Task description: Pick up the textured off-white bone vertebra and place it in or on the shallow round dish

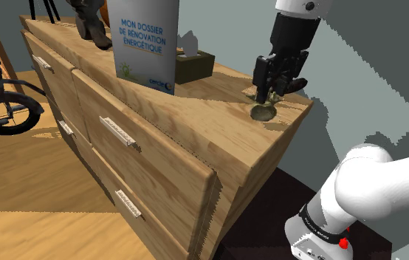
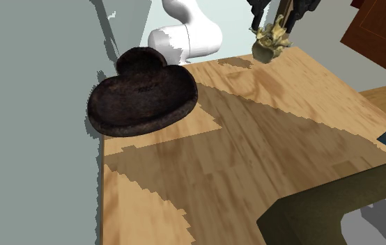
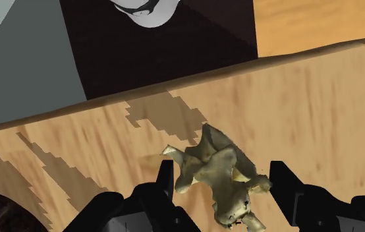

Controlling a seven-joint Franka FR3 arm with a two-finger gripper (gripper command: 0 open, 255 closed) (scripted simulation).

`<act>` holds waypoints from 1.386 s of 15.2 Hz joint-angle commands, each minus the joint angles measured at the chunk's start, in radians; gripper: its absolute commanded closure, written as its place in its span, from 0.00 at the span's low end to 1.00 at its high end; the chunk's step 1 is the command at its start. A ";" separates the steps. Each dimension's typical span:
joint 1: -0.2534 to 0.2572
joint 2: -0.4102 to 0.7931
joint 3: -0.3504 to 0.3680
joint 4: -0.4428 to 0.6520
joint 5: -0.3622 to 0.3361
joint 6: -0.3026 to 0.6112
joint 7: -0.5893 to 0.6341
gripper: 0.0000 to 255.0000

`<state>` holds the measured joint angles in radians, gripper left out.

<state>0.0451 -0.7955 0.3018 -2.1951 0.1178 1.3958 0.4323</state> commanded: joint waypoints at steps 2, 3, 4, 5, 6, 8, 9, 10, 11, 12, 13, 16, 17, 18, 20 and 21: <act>-0.004 0.018 -0.004 0.051 -0.006 -0.034 -0.001 1.00; -0.006 0.024 -0.005 0.069 -0.008 -0.046 -0.001 1.00; -0.007 0.030 -0.006 0.087 -0.010 -0.058 -0.001 1.00; -0.009 0.037 -0.007 0.105 -0.012 -0.069 -0.001 1.00; -0.010 0.043 -0.008 0.124 -0.013 -0.081 -0.001 1.00; -0.013 0.057 -0.009 0.161 -0.017 -0.105 -0.001 1.00; -0.014 0.064 -0.010 0.180 -0.018 -0.117 0.000 1.00; -0.016 0.072 -0.011 0.199 -0.020 -0.128 0.000 1.00; -0.017 0.079 -0.011 0.219 -0.022 -0.140 0.000 1.00; -0.019 0.087 -0.011 0.239 -0.024 -0.152 0.000 1.00; -0.020 0.095 -0.012 0.259 -0.025 -0.165 0.001 1.00; -0.025 0.120 -0.012 0.320 -0.030 -0.201 0.002 1.00; -0.026 0.129 -0.012 0.341 -0.032 -0.214 0.003 1.00; -0.028 0.138 -0.012 0.363 -0.034 -0.226 0.003 1.00; -0.031 0.157 -0.011 0.406 -0.037 -0.251 0.004 1.00; -0.033 0.166 -0.011 0.429 -0.039 -0.264 0.005 1.00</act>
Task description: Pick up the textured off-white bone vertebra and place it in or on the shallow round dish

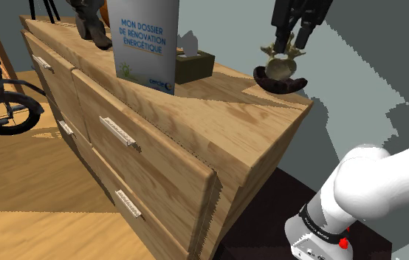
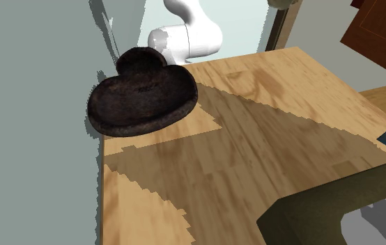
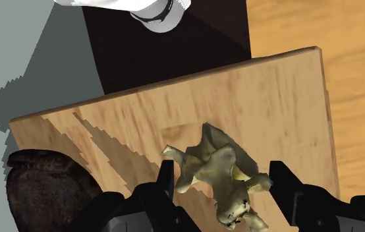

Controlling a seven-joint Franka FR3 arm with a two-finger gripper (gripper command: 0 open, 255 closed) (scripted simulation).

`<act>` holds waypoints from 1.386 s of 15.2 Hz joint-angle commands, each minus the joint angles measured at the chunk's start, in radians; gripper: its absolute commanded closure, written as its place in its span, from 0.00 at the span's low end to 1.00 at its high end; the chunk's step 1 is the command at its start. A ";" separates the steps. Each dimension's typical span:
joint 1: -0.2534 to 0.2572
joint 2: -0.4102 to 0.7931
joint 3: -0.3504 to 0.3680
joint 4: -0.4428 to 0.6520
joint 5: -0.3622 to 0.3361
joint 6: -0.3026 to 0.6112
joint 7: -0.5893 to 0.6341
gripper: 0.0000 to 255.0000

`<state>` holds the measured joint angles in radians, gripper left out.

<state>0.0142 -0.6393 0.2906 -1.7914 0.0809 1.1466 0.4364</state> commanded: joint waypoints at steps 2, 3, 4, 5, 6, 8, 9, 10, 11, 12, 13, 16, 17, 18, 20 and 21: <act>-0.005 0.030 0.002 0.071 -0.005 -0.041 0.003 1.00; -0.006 0.041 0.003 0.094 -0.007 -0.054 0.004 1.00; -0.008 0.052 0.004 0.118 -0.009 -0.068 0.005 1.00; -0.010 0.063 0.005 0.143 -0.011 -0.081 0.006 1.00; -0.011 0.074 0.006 0.168 -0.012 -0.095 0.007 1.00; -0.014 0.078 -0.015 0.172 -0.027 -0.096 -0.020 1.00; -0.017 0.081 -0.036 0.172 -0.041 -0.094 -0.047 1.00; -0.019 0.085 -0.056 0.173 -0.054 -0.091 -0.073 1.00; -0.023 0.090 -0.077 0.175 -0.068 -0.089 -0.100 1.00; -0.026 0.096 -0.097 0.178 -0.081 -0.086 -0.126 1.00; -0.030 0.103 -0.117 0.182 -0.095 -0.083 -0.153 1.00; -0.042 0.129 -0.175 0.202 -0.132 -0.074 -0.231 1.00; -0.046 0.140 -0.194 0.211 -0.144 -0.070 -0.256 1.00; -0.050 0.152 -0.213 0.221 -0.155 -0.067 -0.282 1.00; -0.059 0.179 -0.251 0.246 -0.176 -0.060 -0.333 1.00; -0.064 0.194 -0.269 0.260 -0.185 -0.057 -0.359 1.00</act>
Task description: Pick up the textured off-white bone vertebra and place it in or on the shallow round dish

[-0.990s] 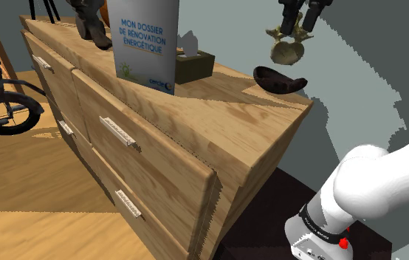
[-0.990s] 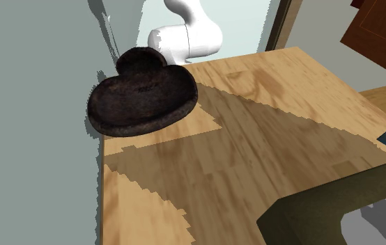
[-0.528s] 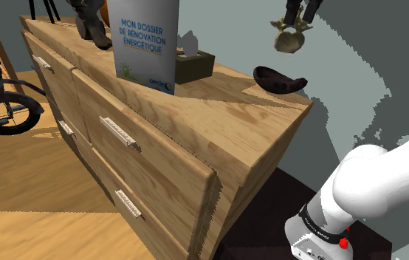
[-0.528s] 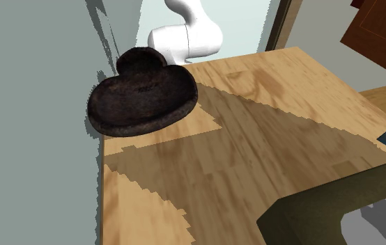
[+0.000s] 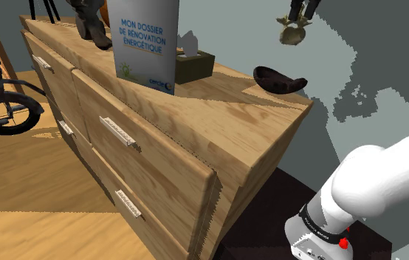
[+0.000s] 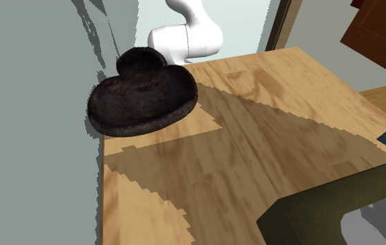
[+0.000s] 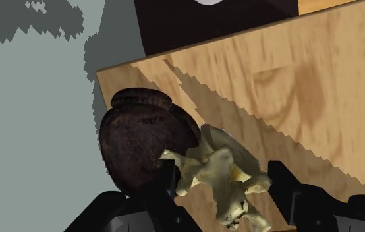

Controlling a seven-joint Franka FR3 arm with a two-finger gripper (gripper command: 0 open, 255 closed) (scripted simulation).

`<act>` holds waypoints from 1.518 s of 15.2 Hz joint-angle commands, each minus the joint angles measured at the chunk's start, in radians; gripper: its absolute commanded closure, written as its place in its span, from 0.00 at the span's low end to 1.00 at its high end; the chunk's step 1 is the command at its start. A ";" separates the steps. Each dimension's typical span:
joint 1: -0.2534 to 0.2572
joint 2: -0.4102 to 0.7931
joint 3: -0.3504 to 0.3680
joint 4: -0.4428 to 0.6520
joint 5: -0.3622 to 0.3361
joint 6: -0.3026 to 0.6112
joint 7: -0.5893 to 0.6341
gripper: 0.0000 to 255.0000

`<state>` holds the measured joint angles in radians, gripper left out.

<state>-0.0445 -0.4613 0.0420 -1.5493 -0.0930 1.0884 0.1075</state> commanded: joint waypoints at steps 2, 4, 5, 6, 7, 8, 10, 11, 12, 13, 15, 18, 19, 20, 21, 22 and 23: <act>-0.014 0.049 -0.058 0.050 -0.029 0.007 -0.081 1.00; -0.025 0.087 -0.095 0.089 -0.043 0.012 -0.132 1.00; -0.030 0.108 -0.114 0.110 -0.048 0.015 -0.158 1.00; -0.036 0.130 -0.132 0.133 -0.053 0.016 -0.184 1.00; -0.042 0.153 -0.151 0.158 -0.056 0.018 -0.210 1.00; -0.037 0.131 -0.133 0.134 -0.052 0.017 -0.183 1.00; -0.028 0.132 -0.168 0.108 -0.033 0.037 -0.286 0.00; -0.017 0.137 -0.203 0.087 -0.016 0.054 -0.388 0.00; -0.007 0.146 -0.235 0.070 0.002 0.069 -0.489 0.00; 0.002 0.160 -0.266 0.057 0.019 0.081 -0.591 0.00; 0.022 0.197 -0.323 0.039 0.052 0.097 -0.792 0.00; 0.044 0.273 -0.389 0.030 0.099 0.108 -1.091 0.00; 0.050 0.301 -0.406 0.030 0.113 0.109 -1.188 0.00; 0.055 0.331 -0.418 0.031 0.127 0.109 -1.285 0.00; 0.060 0.360 -0.430 0.032 0.138 0.108 -1.380 0.00; 0.061 0.364 -0.431 0.032 0.140 0.108 -1.391 0.00; 0.061 0.353 -0.427 0.006 0.136 0.123 -1.388 0.00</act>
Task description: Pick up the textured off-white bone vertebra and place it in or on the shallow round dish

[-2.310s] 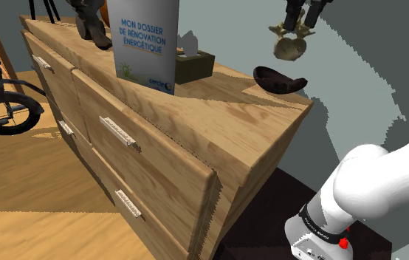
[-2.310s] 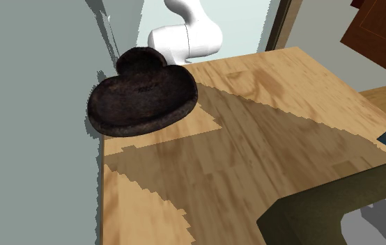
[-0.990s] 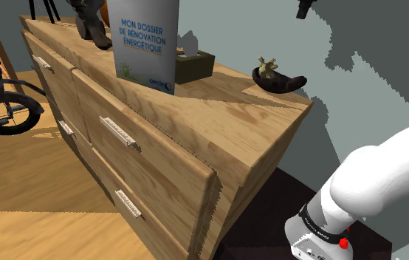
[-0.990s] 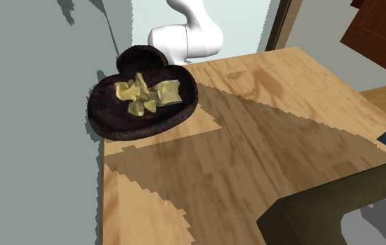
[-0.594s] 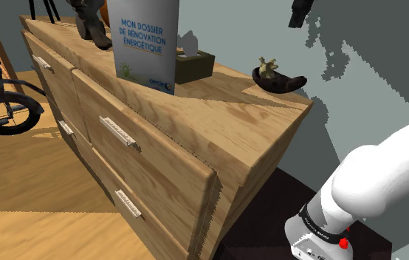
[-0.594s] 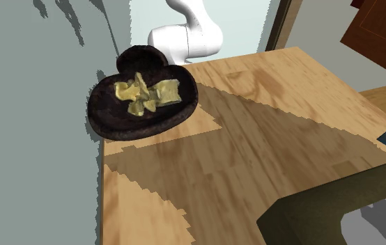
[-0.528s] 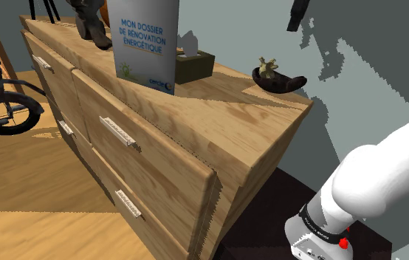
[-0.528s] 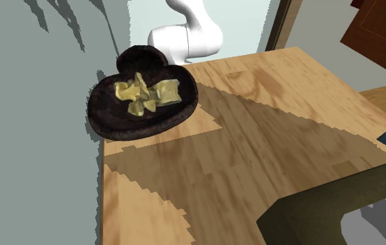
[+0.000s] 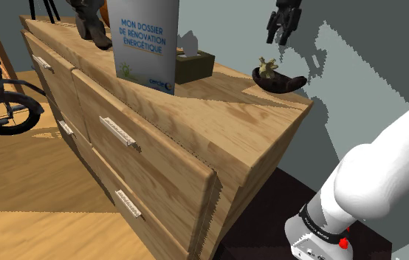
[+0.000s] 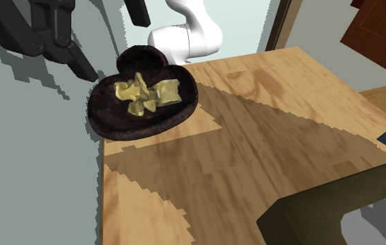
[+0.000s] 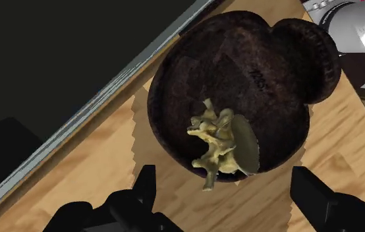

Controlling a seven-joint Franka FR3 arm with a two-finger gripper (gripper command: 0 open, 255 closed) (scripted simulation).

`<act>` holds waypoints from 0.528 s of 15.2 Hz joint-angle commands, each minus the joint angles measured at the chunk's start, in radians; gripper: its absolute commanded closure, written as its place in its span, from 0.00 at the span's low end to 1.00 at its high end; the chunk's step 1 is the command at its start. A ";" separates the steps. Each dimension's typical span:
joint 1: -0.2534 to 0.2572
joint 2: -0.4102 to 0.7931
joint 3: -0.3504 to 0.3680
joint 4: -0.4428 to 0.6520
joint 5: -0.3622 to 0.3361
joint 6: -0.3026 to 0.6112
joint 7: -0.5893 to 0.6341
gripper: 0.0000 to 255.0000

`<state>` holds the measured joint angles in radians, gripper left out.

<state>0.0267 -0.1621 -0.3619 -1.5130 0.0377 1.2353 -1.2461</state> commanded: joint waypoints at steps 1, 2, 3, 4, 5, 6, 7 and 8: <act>-0.010 0.043 -0.020 -0.055 0.003 -0.008 -0.032 0.00; -0.009 0.033 -0.018 -0.079 0.000 0.007 -0.029 0.00; -0.009 0.023 -0.015 -0.103 -0.003 0.022 -0.026 0.00; -0.009 0.014 -0.013 -0.127 -0.006 0.036 -0.024 0.00; -0.009 0.005 -0.010 -0.149 -0.008 0.051 -0.022 0.00; -0.009 -0.009 -0.006 -0.185 -0.011 0.073 -0.018 0.00; -0.009 -0.009 -0.006 -0.185 -0.011 0.073 -0.018 0.00; -0.010 -0.009 -0.006 -0.185 -0.011 0.073 -0.018 0.00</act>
<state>0.0269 -0.1810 -0.3537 -1.6799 0.0261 1.4746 -1.2720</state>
